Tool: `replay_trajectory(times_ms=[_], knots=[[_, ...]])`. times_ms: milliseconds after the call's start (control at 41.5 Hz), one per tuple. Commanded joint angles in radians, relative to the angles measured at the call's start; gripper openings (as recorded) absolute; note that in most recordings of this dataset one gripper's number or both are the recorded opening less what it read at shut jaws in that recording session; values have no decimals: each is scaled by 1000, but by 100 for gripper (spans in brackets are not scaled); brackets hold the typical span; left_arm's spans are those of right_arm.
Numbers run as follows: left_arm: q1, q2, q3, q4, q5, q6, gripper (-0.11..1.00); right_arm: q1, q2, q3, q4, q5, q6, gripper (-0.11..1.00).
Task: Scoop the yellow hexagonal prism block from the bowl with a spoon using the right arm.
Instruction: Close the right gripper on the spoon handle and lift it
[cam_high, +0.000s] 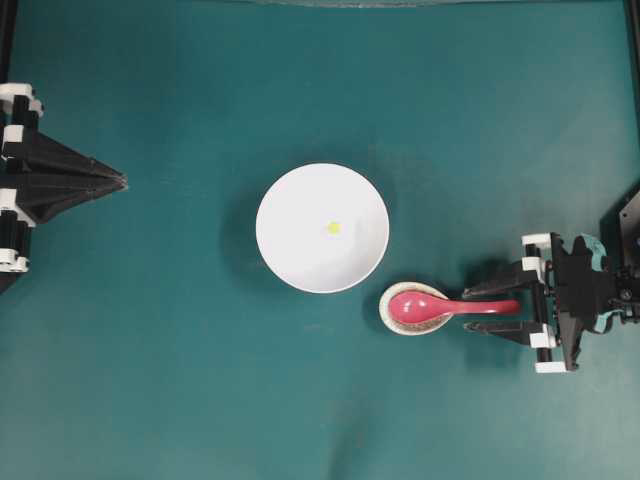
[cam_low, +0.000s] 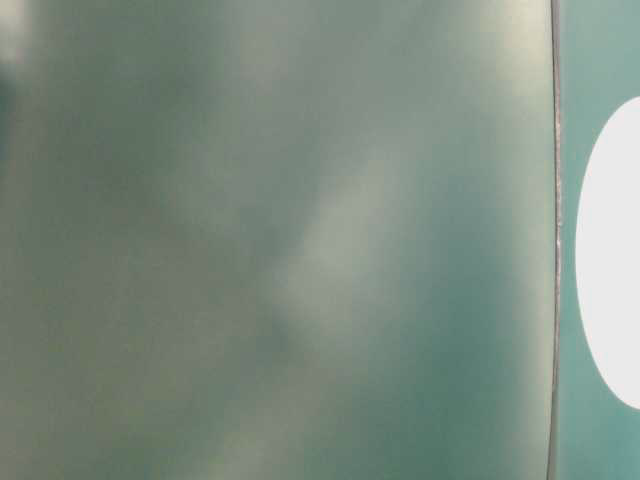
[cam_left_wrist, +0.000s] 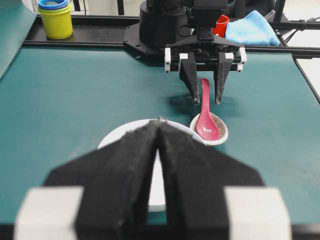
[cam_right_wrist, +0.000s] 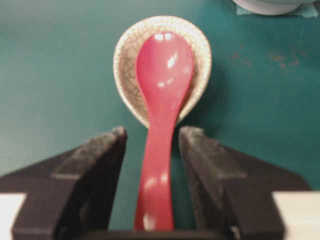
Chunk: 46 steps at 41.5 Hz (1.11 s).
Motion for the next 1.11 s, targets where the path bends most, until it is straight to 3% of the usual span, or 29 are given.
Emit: replay_trajectory(times_ms=[0,337,627,964,1085], knots=[[2,9,-20,3,-11,0,6,5,-9,-6,0,-5,-9,53],[0,9,-20,3,-12,0,6,5,-9,-8,0,-3,-23,43],[0,9,-20,3,-11,0,6,5,-9,-8,2,-5,-23,42],[2,20,-20,3,-12,0,6,-2,-9,-8,2,-9,-23,25],[0,20,-20,3,-14,0,6,-20,-21,-8,2,-9,-23,25]])
